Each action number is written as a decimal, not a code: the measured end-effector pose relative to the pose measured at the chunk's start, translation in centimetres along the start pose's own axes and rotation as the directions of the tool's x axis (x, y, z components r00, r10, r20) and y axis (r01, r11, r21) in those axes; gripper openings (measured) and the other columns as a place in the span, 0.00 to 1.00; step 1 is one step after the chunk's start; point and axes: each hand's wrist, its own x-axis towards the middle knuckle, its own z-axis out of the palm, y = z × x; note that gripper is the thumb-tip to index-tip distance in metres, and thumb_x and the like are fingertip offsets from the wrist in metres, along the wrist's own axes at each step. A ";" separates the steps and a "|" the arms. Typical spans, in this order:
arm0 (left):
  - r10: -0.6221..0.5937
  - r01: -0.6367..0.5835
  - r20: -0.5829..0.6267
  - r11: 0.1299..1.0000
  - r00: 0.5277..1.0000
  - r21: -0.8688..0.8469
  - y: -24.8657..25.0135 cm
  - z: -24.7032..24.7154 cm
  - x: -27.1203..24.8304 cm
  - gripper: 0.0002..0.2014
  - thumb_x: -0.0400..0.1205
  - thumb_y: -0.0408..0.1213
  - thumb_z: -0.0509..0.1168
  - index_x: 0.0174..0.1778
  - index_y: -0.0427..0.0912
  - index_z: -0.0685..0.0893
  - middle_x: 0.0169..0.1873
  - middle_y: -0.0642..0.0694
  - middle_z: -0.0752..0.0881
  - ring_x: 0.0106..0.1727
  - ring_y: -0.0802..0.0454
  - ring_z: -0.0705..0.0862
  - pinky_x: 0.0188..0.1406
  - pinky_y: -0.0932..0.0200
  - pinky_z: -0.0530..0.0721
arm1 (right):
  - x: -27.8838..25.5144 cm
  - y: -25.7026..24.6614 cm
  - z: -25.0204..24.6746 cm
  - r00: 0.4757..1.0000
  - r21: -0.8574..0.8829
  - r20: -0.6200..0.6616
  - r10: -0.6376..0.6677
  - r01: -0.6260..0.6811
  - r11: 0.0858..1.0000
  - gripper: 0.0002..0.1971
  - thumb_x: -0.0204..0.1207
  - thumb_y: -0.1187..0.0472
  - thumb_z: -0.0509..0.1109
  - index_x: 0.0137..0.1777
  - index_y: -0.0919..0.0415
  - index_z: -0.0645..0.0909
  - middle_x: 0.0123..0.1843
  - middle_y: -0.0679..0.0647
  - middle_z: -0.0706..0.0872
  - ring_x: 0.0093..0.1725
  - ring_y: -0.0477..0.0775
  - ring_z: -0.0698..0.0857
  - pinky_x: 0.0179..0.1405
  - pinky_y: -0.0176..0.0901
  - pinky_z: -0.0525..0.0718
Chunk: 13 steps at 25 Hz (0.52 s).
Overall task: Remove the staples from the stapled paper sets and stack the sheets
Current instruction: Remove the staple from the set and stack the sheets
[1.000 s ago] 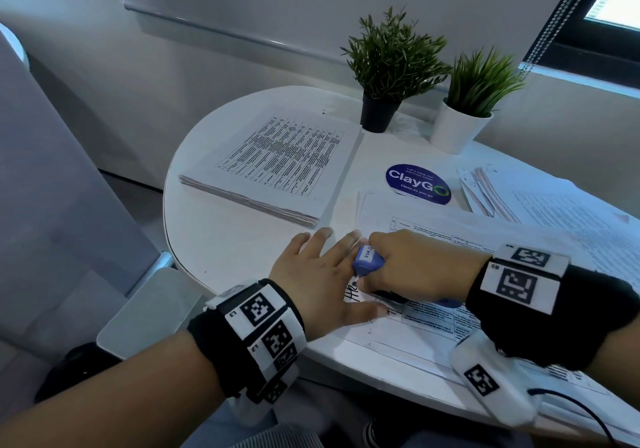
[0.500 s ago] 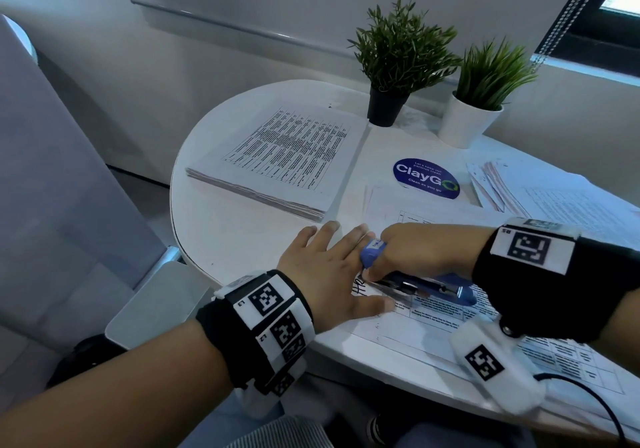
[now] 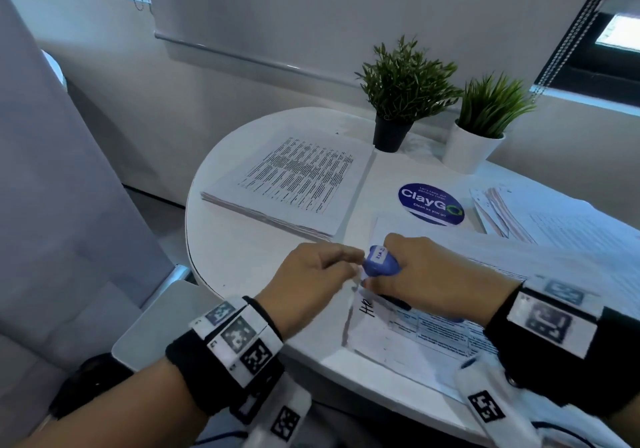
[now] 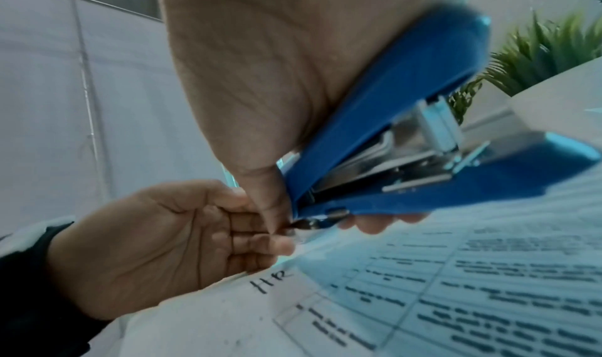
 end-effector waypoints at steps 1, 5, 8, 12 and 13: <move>-0.090 0.081 -0.044 0.979 0.995 -0.188 0.5 -0.4 -0.1 0.10 0.78 0.36 0.66 0.50 0.39 0.90 0.48 0.40 0.92 0.49 0.47 0.88 0.55 0.56 0.83 | -0.1 -0.2 0.0 0.999 0.015 -0.045 -0.019 0.020 1.000 0.19 0.74 0.40 0.70 0.41 0.53 0.68 0.42 0.52 0.82 0.37 0.52 0.80 0.36 0.48 0.77; -0.249 0.262 0.086 0.884 0.965 -0.388 2.2 -1.2 -1.5 0.14 0.84 0.32 0.63 0.54 0.22 0.84 0.42 0.31 0.88 0.39 0.43 0.89 0.43 0.55 0.89 | -0.2 -1.3 -0.1 0.984 -0.057 -0.139 -0.107 0.100 0.993 0.22 0.74 0.35 0.67 0.39 0.49 0.62 0.38 0.48 0.79 0.34 0.49 0.79 0.30 0.45 0.73; -0.270 0.303 0.139 0.802 0.953 -0.515 2.2 -1.7 -2.0 0.13 0.83 0.28 0.65 0.54 0.18 0.83 0.40 0.32 0.87 0.35 0.47 0.87 0.40 0.58 0.89 | -0.1 -2.2 -0.1 0.974 -0.136 -0.161 -0.162 0.140 0.981 0.21 0.76 0.35 0.65 0.41 0.50 0.61 0.37 0.46 0.77 0.33 0.47 0.77 0.27 0.43 0.69; -0.273 0.280 0.092 0.810 0.958 -0.515 1.6 -2.3 -2.1 0.11 0.78 0.23 0.68 0.52 0.17 0.83 0.32 0.40 0.88 0.29 0.53 0.84 0.35 0.65 0.86 | -0.1 -2.8 -0.2 0.978 -0.156 -0.106 -0.180 0.163 0.974 0.22 0.76 0.36 0.67 0.42 0.49 0.59 0.39 0.47 0.76 0.34 0.46 0.76 0.30 0.43 0.72; -0.276 0.282 0.089 0.812 0.957 -0.512 1.6 -2.5 -2.1 0.08 0.78 0.23 0.68 0.49 0.20 0.85 0.30 0.41 0.87 0.28 0.54 0.84 0.34 0.65 0.86 | 0.1 -3.0 -0.3 0.980 -0.152 -0.087 -0.182 0.167 0.974 0.23 0.76 0.36 0.68 0.41 0.48 0.58 0.40 0.47 0.76 0.34 0.45 0.75 0.30 0.43 0.72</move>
